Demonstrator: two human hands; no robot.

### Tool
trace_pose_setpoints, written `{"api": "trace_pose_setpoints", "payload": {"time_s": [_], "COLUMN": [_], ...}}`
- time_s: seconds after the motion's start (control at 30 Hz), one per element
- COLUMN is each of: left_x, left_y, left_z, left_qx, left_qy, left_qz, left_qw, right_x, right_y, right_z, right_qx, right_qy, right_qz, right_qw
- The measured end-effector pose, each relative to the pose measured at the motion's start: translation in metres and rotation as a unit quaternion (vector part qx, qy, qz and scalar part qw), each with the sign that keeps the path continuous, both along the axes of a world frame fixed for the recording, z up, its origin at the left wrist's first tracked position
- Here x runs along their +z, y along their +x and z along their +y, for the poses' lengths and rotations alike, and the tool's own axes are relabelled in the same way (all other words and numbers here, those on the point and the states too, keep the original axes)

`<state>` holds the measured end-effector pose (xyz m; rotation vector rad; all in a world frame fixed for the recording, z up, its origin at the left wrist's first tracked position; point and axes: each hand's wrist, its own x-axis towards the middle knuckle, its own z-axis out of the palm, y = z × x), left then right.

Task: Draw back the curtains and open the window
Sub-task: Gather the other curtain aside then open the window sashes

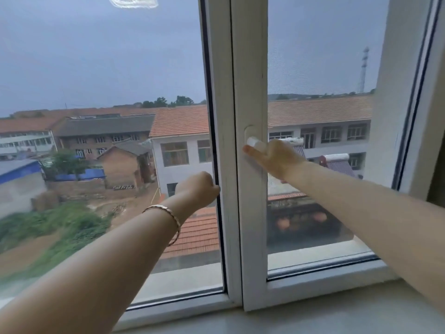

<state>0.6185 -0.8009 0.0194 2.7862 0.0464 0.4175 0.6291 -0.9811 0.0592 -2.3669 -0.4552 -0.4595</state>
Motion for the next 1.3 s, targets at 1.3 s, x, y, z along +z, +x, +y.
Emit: {"api": "trace_pose_setpoints", "payload": {"time_s": [1.3], "left_x": [0.012], "left_y": [-0.244], "left_z": [-0.341], "left_qx": [-0.298], "left_qy": [-0.001], "left_qz": [-0.032], "left_qw": [0.954], "right_x": [0.003], "right_y": [-0.357], "right_z": [-0.363], "right_qx": [-0.34], "right_qy": [0.251], "right_qz": [0.002], "right_qw": [0.906]}}
